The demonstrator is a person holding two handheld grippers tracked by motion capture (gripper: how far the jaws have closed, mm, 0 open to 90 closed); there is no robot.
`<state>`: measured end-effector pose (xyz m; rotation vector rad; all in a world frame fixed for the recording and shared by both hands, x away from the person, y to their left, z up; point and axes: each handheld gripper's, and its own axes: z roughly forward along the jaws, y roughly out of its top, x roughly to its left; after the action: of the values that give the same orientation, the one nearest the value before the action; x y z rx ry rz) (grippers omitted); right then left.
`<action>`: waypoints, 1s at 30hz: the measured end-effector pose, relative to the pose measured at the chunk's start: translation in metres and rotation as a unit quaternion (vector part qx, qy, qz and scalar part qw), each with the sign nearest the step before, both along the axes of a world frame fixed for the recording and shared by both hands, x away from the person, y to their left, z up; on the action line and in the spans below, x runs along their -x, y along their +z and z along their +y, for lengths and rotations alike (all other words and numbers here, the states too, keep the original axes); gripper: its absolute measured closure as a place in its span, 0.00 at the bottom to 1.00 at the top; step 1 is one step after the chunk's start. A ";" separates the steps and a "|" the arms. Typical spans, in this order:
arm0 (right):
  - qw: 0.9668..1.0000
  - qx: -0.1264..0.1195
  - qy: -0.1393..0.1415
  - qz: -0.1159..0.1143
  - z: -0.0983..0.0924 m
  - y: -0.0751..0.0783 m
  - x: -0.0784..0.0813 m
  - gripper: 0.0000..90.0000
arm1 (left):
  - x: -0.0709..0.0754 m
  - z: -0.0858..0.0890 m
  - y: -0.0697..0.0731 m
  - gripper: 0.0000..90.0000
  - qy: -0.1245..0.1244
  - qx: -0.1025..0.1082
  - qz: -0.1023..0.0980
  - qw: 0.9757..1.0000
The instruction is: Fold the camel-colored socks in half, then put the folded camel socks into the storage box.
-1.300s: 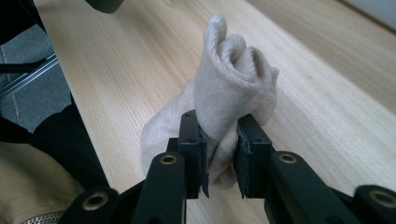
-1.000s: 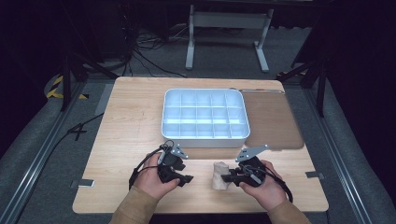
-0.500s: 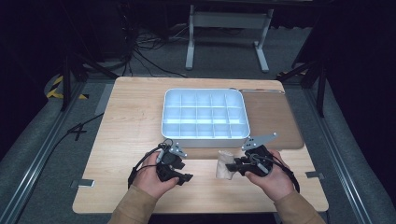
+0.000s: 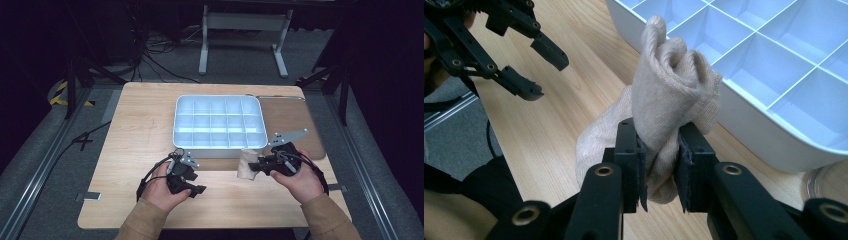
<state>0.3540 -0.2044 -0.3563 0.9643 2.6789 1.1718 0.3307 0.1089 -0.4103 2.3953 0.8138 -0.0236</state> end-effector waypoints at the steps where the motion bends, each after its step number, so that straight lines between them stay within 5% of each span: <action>1: 1.000 0.000 0.001 -0.002 0.000 0.001 -0.001 0.83 | 0.000 0.000 0.000 0.52 0.000 0.000 0.000 1.000; 17: 0.999 0.014 -0.016 -0.031 -0.011 0.008 -0.020 0.83 | -0.001 0.002 0.000 0.52 0.005 0.004 -0.002 1.000; 30: 0.997 0.059 -0.038 -0.026 -0.014 0.018 -0.059 0.83 | 0.003 0.016 0.000 0.52 0.024 0.007 -0.005 1.000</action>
<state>0.4131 -0.2183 -0.3386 0.9931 2.6118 0.9987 0.3280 0.1250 -0.4099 2.3591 0.8643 0.0013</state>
